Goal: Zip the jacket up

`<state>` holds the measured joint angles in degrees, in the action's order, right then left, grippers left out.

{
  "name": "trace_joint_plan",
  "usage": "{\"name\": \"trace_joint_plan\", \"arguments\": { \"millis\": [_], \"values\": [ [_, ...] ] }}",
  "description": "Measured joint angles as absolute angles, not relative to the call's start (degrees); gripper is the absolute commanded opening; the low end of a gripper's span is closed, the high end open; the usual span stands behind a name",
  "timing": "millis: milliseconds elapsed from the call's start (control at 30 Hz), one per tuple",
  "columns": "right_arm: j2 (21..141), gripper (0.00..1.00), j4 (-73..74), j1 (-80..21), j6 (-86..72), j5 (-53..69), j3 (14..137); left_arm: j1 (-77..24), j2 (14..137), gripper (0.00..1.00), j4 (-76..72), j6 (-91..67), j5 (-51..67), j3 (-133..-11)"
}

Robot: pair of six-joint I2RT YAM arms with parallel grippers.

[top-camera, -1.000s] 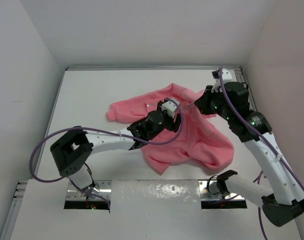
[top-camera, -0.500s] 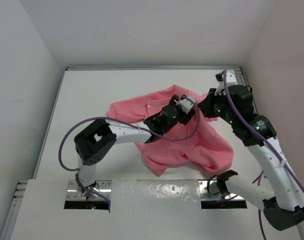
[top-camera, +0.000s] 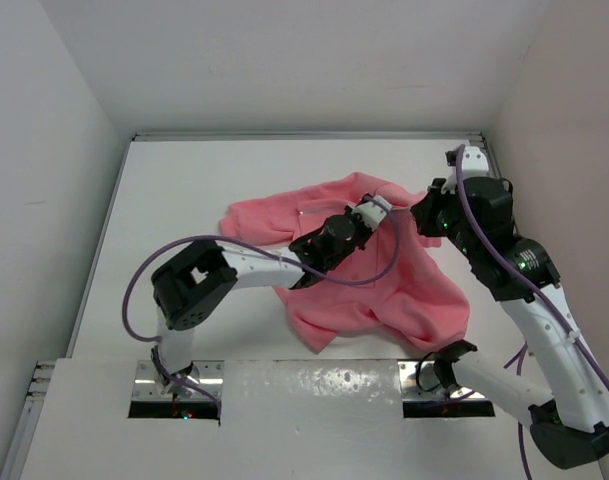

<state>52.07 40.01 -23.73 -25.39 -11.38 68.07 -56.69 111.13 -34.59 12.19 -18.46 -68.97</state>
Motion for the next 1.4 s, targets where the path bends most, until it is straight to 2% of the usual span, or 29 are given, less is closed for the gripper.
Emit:
{"name": "trace_joint_plan", "arguments": {
  "millis": [233,433,567,733,933,1233,1267,1300,1333,1367,1400],
  "values": [
    [54.52,0.0,35.92,-23.73,-25.8,-13.54,64.75,-50.85,92.16,0.0,-36.18,7.18,-21.71,-48.18],
    [63.07,0.0,30.98,-23.75,-28.03,-7.01,66.57,-45.91,70.19,0.0,-32.56,-2.33,-22.04,-33.56],
    [65.36,0.0,28.4,-24.05,-30.2,-2.13,67.85,-46.04,60.03,0.0,-25.65,-6.74,-24.23,-30.59],
    [65.45,0.0,29.45,-21.21,-30.04,-3.31,67.61,-47.42,50.24,0.0,-18.35,-12.4,-25.56,-29.45],
    [64.38,0.0,30.02,-11.14,-30.28,-11.97,63.0,-47.16,47.62,0.0,-13.87,-16.03,-29.08,-24.77],
    [66.59,0.0,27.55,-18.35,-31.09,-11.64,62.89,-47.16,51.46,0.0,-11.11,-17.15,-29.06,-24.43],
    [66.89,0.0,27.31,-18.28,-31.09,-11.66,62.78,-47.16,52.29,0.04,-10.85,-17.3,-29.04,-24.95],
    [67.05,0.0,26.87,-18.2,-31.09,-11.6,62.48,-47.16,53.63,0.22,-10.76,-17.47,-29.02,-25.63],
    [67.07,0.0,26.3,-18.13,-31.11,-11.49,61.89,-47.16,55.51,0.31,-10.02,-17.52,-28.99,-27.11],
    [67.07,0.0,25.82,-18.13,-31.11,-11.2,61.28,-47.16,57.78,0.48,-9.06,-18.02,-28.97,-29.23],
    [67.07,0.0,25.5,-18.13,-31.11,-10.72,60.75,-47.16,60.36,0.55,-7.9,-18.13,-28.99,-31.73]
  ]
}}
